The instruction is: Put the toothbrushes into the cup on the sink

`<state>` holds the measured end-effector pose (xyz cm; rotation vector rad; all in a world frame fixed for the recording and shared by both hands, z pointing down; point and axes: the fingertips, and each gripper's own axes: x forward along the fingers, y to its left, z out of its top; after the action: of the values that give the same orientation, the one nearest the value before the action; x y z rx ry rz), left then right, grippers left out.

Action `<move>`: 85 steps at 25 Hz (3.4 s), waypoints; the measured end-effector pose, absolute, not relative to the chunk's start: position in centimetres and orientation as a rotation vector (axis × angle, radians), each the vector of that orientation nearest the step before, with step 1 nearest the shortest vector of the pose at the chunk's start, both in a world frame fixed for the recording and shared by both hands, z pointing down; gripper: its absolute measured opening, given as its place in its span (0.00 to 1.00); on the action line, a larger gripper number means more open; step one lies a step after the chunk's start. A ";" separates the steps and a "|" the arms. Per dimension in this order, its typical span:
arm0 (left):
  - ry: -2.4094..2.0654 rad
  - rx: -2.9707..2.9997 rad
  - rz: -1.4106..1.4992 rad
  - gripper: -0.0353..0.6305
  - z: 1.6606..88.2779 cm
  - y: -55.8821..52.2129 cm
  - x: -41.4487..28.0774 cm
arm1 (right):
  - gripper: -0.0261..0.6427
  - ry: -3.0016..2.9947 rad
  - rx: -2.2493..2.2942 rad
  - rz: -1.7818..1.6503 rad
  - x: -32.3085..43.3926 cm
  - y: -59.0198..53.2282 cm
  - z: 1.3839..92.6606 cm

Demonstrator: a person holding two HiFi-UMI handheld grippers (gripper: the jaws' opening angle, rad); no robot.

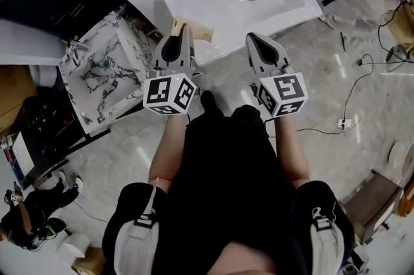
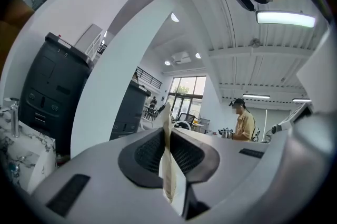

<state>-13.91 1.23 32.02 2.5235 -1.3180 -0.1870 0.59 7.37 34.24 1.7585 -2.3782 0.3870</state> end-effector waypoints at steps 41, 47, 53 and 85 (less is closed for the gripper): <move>-1.704 2.257 -0.142 0.11 34.9 -17.2 -7.6 | 0.08 -2.673 1.252 0.522 6.2 -17.3 38.1; -1.740 2.193 -0.119 0.11 36.0 -18.4 -9.1 | 0.08 -2.665 1.199 0.564 5.0 -17.6 39.8; -1.703 2.215 -0.119 0.11 36.6 -20.5 -9.5 | 0.08 -2.603 1.204 0.618 3.9 -17.8 41.4; -1.555 2.244 -0.158 0.11 41.3 -33.0 -8.8 | 0.08 -2.438 1.390 0.678 4.6 -22.0 42.9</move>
<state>-8.76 -32.95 41.33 2.2445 -1.5555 -0.1583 4.63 -22.05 42.88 1.3898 -2.4385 0.6784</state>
